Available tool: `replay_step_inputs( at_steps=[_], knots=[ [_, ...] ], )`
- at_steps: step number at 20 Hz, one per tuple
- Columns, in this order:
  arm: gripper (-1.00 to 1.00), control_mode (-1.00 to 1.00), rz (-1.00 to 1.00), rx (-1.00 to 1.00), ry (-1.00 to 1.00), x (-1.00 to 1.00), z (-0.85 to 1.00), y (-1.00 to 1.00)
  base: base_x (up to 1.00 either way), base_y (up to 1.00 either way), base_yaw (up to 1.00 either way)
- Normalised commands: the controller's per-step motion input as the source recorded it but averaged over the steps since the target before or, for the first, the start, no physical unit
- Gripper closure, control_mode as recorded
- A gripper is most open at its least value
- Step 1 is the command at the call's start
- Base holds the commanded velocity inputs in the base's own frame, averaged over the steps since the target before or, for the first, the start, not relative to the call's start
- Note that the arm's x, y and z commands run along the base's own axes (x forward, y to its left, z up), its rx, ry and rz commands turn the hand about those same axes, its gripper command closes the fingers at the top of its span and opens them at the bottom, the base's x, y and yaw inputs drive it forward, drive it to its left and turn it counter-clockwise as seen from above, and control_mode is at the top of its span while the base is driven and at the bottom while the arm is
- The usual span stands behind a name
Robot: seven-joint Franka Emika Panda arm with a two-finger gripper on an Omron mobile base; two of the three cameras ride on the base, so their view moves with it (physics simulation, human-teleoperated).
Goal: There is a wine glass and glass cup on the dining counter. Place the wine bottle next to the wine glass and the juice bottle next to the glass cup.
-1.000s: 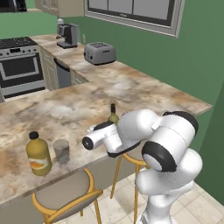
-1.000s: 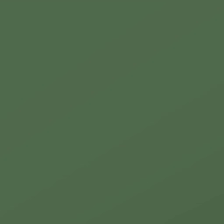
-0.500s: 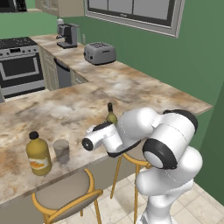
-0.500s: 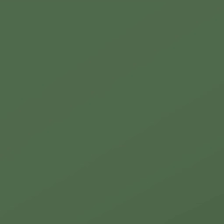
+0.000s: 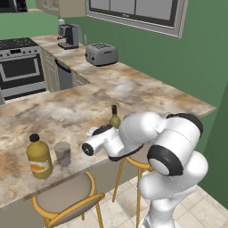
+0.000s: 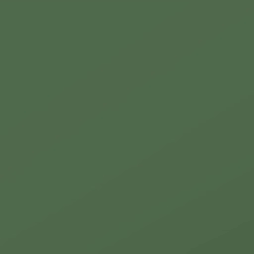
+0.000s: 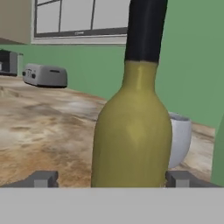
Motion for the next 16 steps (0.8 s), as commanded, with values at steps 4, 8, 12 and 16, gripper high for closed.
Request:
replay_step_inputs(
  at_steps=[4, 8, 12, 16],
  knots=[
    [-1.00, -1.00, 0.00, 0.03, -0.11, -0.18, -0.08, 0.00, 0.00, 0.00, 0.00],
    [-1.00, -1.00, 0.00, 0.02, -0.06, -0.21, -0.11, 0.03, 0.00, 0.00, 0.00],
    [-1.00, -1.00, -0.02, 0.01, -0.01, -0.19, -0.12, 0.08, 0.00, 0.00, 0.00],
    [-1.00, -1.00, -0.01, 0.04, -0.01, -0.20, 0.00, 0.07, 0.00, 0.00, 0.00]
  ],
)
